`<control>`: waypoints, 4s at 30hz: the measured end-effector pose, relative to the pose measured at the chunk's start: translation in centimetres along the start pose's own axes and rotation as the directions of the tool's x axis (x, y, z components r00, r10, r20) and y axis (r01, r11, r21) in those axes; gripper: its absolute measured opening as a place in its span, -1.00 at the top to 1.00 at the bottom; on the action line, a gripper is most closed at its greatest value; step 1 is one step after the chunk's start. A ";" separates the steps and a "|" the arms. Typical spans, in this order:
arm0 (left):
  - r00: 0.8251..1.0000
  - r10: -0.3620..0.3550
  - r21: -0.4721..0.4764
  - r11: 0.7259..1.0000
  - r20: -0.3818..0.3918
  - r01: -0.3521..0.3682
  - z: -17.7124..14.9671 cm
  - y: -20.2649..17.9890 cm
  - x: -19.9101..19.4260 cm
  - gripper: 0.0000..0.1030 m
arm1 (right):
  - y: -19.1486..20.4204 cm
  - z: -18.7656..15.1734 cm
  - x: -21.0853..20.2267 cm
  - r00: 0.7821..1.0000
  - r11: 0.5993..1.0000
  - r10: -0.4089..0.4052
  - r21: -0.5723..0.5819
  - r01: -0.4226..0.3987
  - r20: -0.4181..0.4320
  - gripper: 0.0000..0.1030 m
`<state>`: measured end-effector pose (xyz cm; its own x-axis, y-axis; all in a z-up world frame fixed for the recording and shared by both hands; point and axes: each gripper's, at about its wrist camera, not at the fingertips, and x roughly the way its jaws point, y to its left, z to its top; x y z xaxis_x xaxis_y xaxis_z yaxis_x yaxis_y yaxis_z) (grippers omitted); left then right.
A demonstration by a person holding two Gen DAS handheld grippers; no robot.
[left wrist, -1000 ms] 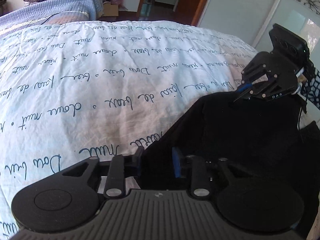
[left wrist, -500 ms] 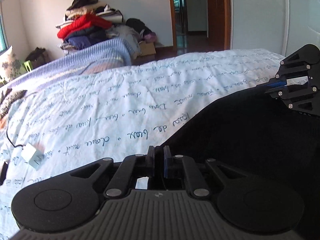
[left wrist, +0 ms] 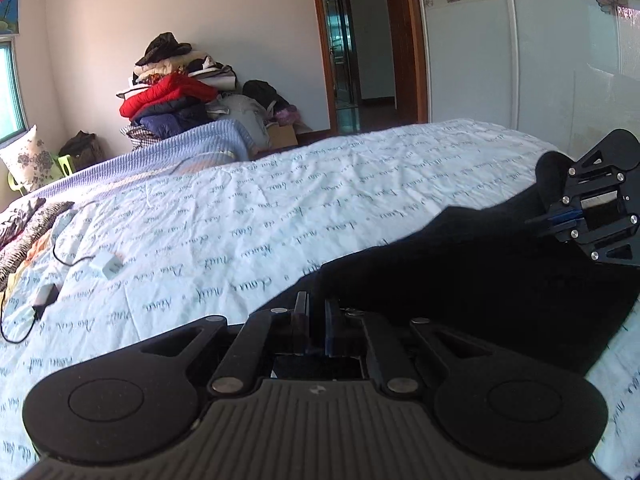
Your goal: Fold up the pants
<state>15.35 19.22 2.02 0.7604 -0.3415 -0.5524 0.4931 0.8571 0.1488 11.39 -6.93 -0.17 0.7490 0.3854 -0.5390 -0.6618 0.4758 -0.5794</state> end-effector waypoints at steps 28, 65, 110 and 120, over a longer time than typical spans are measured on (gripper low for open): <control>0.953 0.221 -0.029 0.972 -0.207 -0.232 -6.0 -2.7 -4.6 0.39 | 11.2 -2.4 -2.1 1.000 0.990 -0.001 -0.140 -0.003 -0.028 0.81; 0.925 -0.347 0.232 0.897 -0.156 0.375 -0.2 -27.8 6.8 0.94 | -8.7 -10.7 -0.7 0.750 0.820 0.528 0.010 -0.572 -0.398 0.31; 0.909 -0.384 0.112 0.908 -0.165 0.404 2.9 -33.2 6.4 -0.08 | -7.0 -33.3 -16.5 0.884 -0.756 -0.429 0.609 -0.240 -0.184 -0.29; 0.918 -0.364 0.107 0.918 -0.158 0.383 3.2 -33.4 7.1 -0.28 | -8.1 -31.3 -18.5 0.801 -0.645 -0.462 0.765 -0.009 -0.380 0.86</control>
<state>5.62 -13.05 -4.24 0.4512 -0.5648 -0.6909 0.7886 0.6147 0.0125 1.80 -42.65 -4.63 0.8934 -0.2115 -0.3963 0.4449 0.2942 0.8459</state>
